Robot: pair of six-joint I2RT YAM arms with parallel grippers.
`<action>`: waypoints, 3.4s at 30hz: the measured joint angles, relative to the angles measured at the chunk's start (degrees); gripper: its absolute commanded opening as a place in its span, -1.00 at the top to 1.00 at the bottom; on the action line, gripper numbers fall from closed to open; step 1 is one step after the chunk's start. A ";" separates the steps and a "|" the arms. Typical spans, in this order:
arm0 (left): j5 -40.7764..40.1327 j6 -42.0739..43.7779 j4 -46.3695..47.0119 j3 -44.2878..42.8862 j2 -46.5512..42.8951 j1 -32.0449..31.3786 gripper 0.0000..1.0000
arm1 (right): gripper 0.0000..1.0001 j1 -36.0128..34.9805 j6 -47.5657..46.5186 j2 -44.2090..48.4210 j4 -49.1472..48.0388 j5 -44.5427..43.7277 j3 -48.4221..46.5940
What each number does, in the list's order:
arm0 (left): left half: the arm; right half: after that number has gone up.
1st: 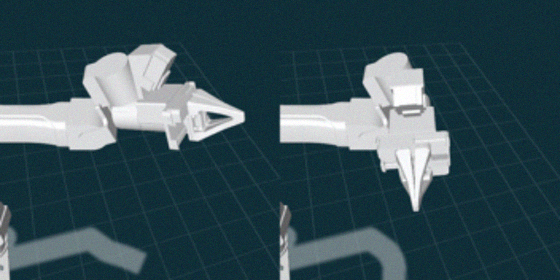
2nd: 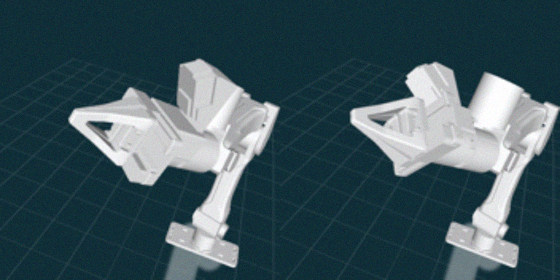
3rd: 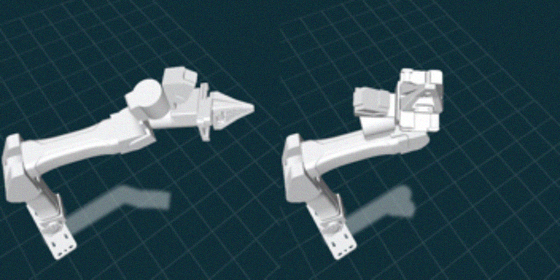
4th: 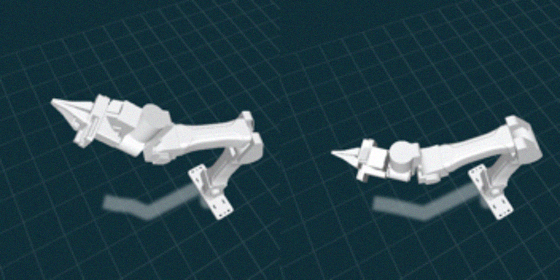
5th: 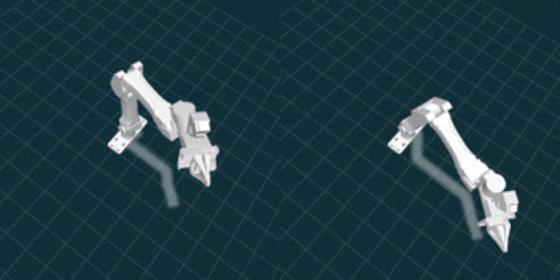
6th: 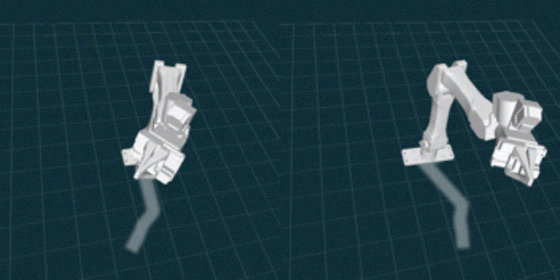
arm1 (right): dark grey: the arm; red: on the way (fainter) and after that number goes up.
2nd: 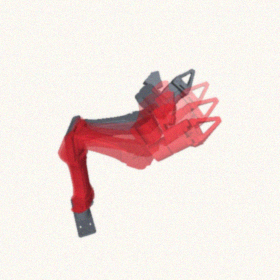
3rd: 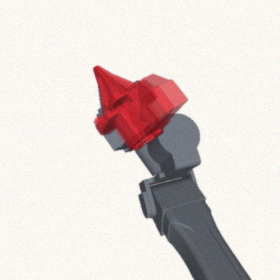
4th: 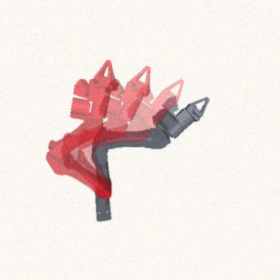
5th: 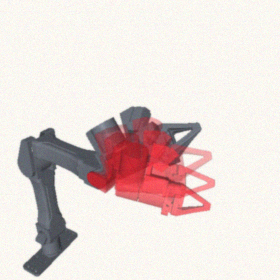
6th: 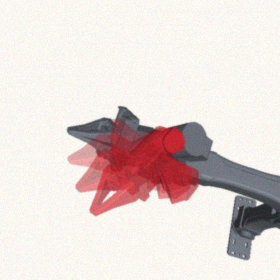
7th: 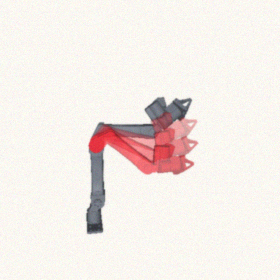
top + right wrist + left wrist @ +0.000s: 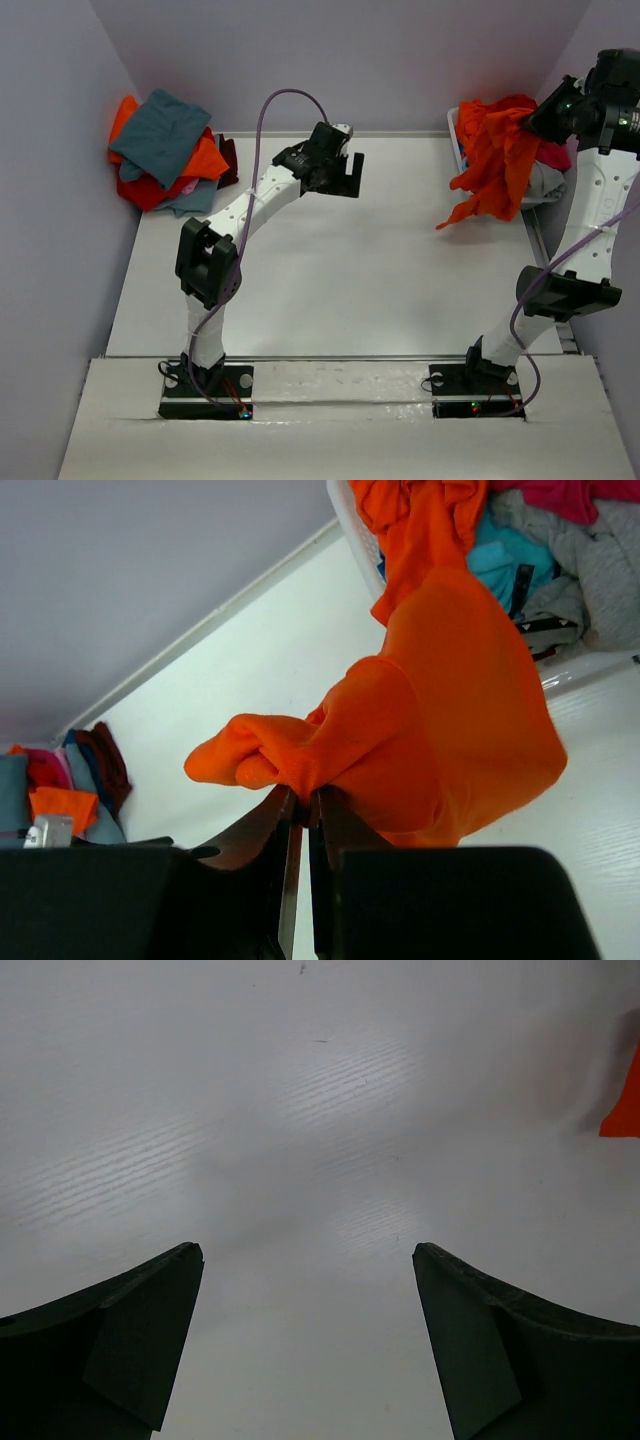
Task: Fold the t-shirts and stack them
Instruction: Move the tshirt to the center of the board
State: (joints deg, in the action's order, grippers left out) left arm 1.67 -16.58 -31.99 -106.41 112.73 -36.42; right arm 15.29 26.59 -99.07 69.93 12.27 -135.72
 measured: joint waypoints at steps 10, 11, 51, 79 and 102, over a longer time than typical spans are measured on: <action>-0.20 0.04 0.00 0.00 0.00 -0.37 -0.98 | 0.85 -0.02 2.29 1.97 -3.87 -2.99 -2.47; -0.22 0.04 0.00 0.00 0.00 -0.35 -0.98 | 0.86 -0.02 2.38 2.23 -4.61 -2.78 -2.56; -0.20 0.94 -0.24 0.00 0.00 -0.35 -0.98 | 0.86 -0.04 4.33 -8.66 -5.46 4.35 2.51; -8.66 -4.35 5.79 11.41 -15.06 3.67 -0.98 | 0.86 -30.73 -4.81 2.21 -1.99 -0.96 -4.55; -29.31 0.59 12.87 9.03 -34.03 -1.03 -0.98 | 0.86 -39.43 -6.40 -1.55 -6.82 -1.33 -4.59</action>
State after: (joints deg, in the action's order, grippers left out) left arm -27.64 -15.99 -19.11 -97.38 78.70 -37.45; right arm -24.14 20.18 -100.62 63.11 10.94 -140.31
